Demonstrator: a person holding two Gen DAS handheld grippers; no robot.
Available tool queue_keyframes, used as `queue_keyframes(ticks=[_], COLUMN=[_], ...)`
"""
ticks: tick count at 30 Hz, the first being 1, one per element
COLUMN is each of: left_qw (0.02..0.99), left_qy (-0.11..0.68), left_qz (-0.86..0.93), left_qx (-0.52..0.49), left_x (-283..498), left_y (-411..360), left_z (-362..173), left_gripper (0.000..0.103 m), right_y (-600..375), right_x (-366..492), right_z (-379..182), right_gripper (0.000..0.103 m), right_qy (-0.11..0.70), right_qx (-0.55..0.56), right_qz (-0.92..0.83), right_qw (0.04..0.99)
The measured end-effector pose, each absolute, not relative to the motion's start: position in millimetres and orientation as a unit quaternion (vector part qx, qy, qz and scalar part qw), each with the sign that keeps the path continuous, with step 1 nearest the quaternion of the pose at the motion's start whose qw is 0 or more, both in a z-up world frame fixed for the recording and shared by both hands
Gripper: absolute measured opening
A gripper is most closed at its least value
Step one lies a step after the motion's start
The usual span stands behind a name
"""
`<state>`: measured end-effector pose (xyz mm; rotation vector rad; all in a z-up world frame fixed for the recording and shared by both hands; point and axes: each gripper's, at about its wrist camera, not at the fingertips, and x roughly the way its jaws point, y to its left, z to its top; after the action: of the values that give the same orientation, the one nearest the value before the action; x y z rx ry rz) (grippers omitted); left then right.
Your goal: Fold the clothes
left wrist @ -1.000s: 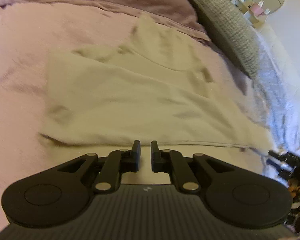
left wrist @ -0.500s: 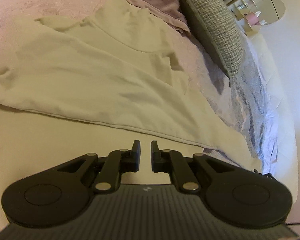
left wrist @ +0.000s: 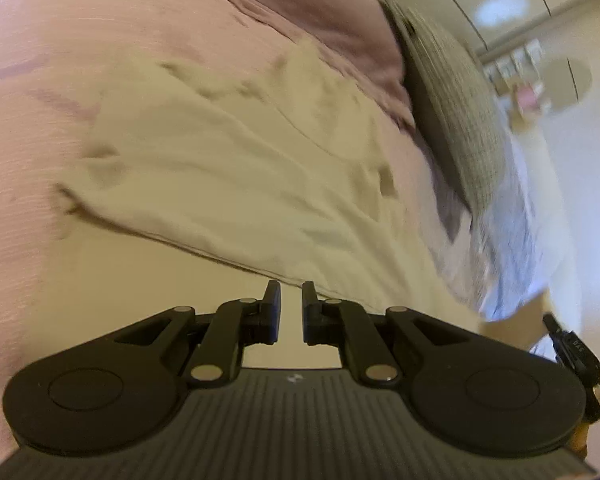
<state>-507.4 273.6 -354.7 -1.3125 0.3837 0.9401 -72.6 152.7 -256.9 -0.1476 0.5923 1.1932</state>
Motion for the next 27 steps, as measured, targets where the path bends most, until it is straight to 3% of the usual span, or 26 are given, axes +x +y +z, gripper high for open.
queue_keyframes(ticks=[4,8,12,15,24,26,27], left_qw=[0.662,0.643,0.632,0.630,0.617,0.627,0.639], left_qy=[0.140,0.115,0.121,0.130,0.162,0.179,0.186], left_qz=[0.433,0.465,0.463,0.444,0.441,0.447,0.441], left_qx=[-0.596,-0.597,-0.610,-0.624,-0.631,-0.613,-0.603], left_x=[-540.5,-594.9,-617.8,-610.0,-555.2,-544.2,-539.4], left_y=[273.1,275.6,281.2,280.9,284.4,289.0,291.6], left_z=[-346.9,-339.7,-349.3,-368.1,-426.9,-432.3,-430.6], left_gripper=[0.006,0.007,0.015,0.024,0.033,0.021,0.003], right_y=[197.7,233.1,236.8,220.8,184.4,181.3,179.8], right_x=[-213.4,-342.7,-404.1,-389.1,-253.4,-230.4,-221.8], right_z=[-245.4,-291.2,-346.7,-350.2,-353.5,-358.6,-359.6], right_gripper=[0.002,0.003,0.039,0.050,0.050,0.050,0.050], right_qy=[0.224,0.263,0.311,0.331,0.433,0.451,0.458], right_qx=[-0.129,-0.234,-0.356,-0.357,-0.309,-0.296,-0.287], right_qz=[0.668,0.728,0.720,0.706,0.559,0.532,0.524], right_qw=[0.698,0.588,0.509,0.514,0.636,0.653,0.658])
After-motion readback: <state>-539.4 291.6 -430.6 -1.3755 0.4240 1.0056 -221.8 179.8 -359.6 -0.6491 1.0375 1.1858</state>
